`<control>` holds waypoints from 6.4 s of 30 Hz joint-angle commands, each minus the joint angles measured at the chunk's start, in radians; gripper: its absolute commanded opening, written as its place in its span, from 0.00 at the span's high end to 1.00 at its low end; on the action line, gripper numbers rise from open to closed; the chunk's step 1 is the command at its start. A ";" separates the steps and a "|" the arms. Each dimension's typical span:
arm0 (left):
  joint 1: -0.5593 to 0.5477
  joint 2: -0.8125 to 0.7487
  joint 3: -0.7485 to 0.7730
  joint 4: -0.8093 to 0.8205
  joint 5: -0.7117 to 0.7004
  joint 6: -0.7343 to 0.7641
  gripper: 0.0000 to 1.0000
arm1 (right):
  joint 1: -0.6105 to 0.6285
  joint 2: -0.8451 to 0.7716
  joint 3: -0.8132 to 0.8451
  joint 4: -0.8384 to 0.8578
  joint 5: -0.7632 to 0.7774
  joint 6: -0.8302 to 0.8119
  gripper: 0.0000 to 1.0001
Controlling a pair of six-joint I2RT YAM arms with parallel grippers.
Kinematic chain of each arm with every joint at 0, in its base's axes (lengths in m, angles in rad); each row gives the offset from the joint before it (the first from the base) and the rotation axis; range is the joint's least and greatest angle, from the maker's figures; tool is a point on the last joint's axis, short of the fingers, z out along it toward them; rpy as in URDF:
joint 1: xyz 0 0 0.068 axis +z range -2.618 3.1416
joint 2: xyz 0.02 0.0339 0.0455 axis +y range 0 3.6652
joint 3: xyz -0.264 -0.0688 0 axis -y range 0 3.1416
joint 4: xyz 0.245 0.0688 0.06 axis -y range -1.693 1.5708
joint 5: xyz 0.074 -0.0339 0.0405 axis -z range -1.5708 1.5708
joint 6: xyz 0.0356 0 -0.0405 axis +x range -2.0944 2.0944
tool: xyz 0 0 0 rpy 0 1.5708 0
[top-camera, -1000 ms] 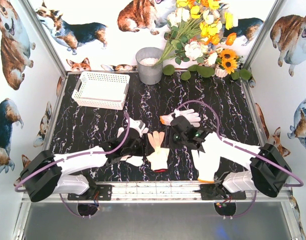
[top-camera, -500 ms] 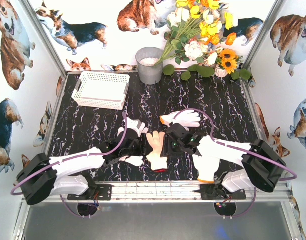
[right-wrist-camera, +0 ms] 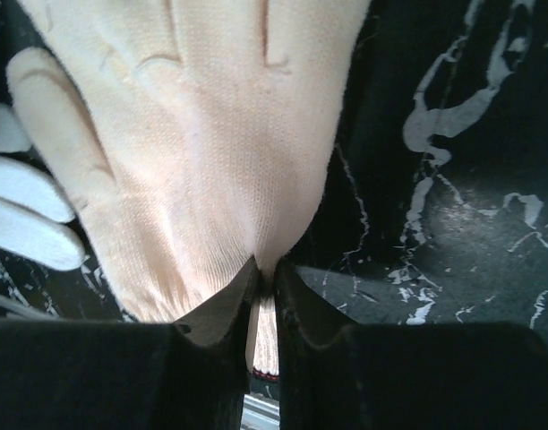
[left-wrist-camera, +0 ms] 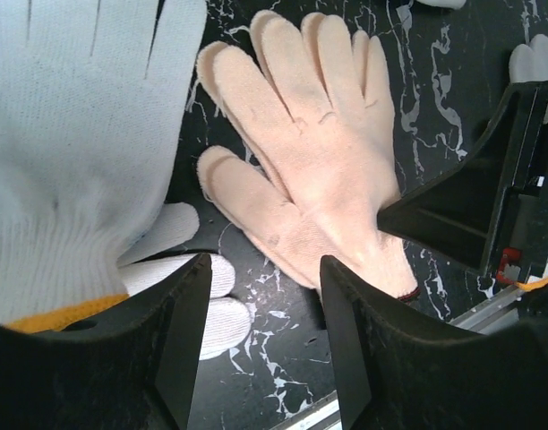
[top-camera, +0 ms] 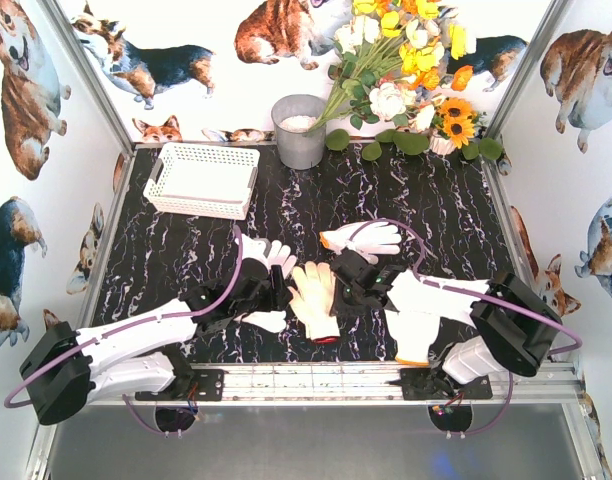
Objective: Put the gloves into the storage basket
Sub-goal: Adjust the glove at the center of the board, then pick up the glove from the center of the board, then place the glove at the center of the board, then adjust the glove at the center of the board.
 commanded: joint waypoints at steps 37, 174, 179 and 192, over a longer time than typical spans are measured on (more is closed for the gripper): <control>0.001 -0.164 0.035 -0.126 -0.138 0.044 0.46 | -0.326 -0.447 0.122 -0.305 -0.005 -0.137 0.88; -0.043 0.122 -0.168 0.376 0.236 -0.114 0.67 | 0.076 0.015 0.004 0.226 0.113 0.071 0.75; -0.060 0.202 -0.156 0.382 0.232 -0.105 0.69 | 0.032 0.053 -0.013 0.226 0.085 0.059 0.76; -0.074 0.223 -0.140 0.401 0.164 -0.101 0.58 | -0.053 -0.024 -0.014 0.171 -0.048 0.035 0.71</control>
